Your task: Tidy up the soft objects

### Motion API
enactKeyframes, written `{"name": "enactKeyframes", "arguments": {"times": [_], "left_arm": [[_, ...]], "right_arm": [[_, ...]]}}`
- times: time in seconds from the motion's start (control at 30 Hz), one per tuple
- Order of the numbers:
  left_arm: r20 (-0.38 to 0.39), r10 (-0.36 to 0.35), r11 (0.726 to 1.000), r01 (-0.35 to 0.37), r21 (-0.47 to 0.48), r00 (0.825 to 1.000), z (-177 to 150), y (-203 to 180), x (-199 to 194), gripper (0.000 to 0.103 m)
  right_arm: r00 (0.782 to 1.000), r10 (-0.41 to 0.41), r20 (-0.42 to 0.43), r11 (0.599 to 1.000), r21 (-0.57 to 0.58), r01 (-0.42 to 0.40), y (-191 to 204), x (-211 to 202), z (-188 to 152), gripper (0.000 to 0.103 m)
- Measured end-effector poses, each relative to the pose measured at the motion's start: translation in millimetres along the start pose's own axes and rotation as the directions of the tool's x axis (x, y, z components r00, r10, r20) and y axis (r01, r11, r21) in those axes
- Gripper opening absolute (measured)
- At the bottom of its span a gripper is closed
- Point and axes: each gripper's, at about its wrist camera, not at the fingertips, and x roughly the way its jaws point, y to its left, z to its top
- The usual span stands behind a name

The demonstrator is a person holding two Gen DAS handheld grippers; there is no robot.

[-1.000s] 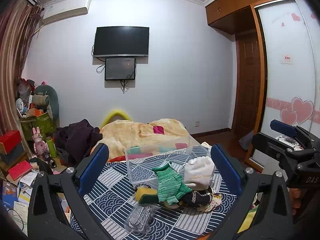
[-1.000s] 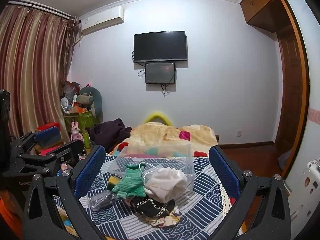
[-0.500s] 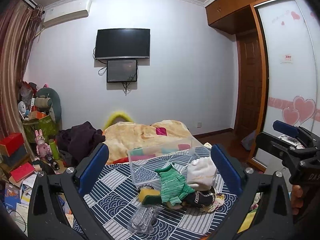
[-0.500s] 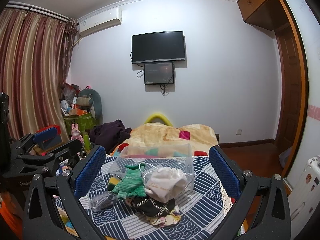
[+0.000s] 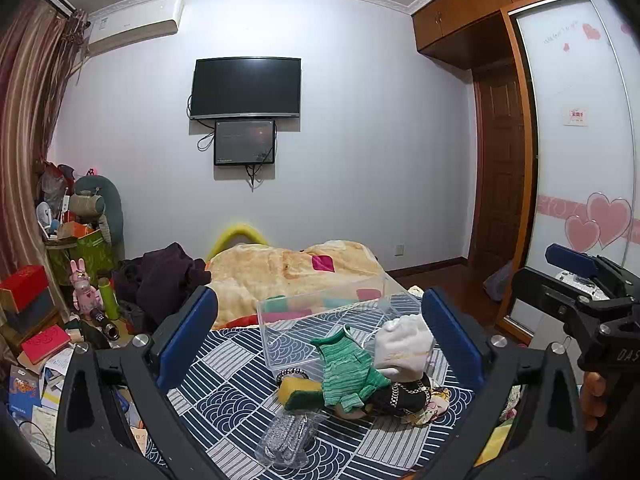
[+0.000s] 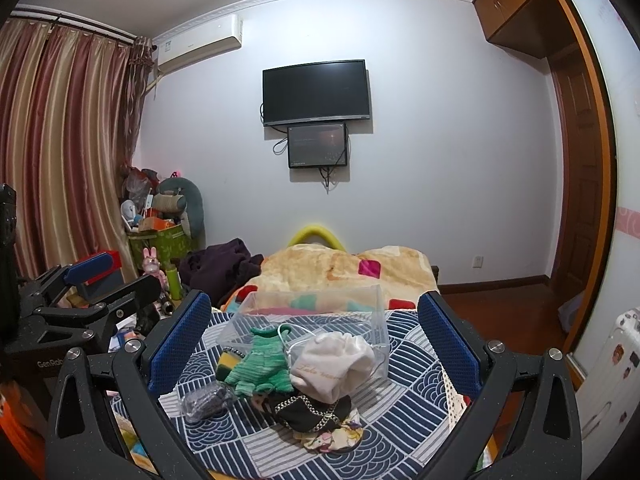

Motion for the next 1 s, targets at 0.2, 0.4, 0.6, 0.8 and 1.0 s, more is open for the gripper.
{"name": "enactKeyframes", "arguments": {"times": [0.2,0.4,0.6,0.8,1.0], "left_arm": [[-0.001,-0.002,1.000,0.002,0.000,1.000,-0.9,0.7,0.4,0.103],[0.001,-0.004,1.000,0.004,-0.001,1.000,-3.1,-0.4,0.6,0.103],[0.002,-0.004,1.000,0.004,-0.001,1.000,-3.2,-1.1,0.3,0.103],[0.002,-0.003,1.000,0.003,-0.001,1.000,-3.2,-0.9,0.2,0.103],[0.000,-0.004,1.000,0.004,-0.003,1.000,-3.2,-1.6,-0.1,0.103]], "right_arm": [[1.000,0.001,0.002,1.000,0.000,-0.001,0.6,-0.9,-0.6,0.103],[1.000,0.002,0.004,1.000,0.002,-0.003,1.7,-1.9,-0.5,0.103],[1.000,0.004,0.005,1.000,0.001,-0.004,2.0,-2.2,-0.2,0.103],[1.000,0.005,0.003,1.000,0.002,-0.005,3.7,-2.3,0.9,0.103],[1.000,0.010,0.005,1.000,0.000,-0.010,4.4,-2.7,2.6,0.103]]}}
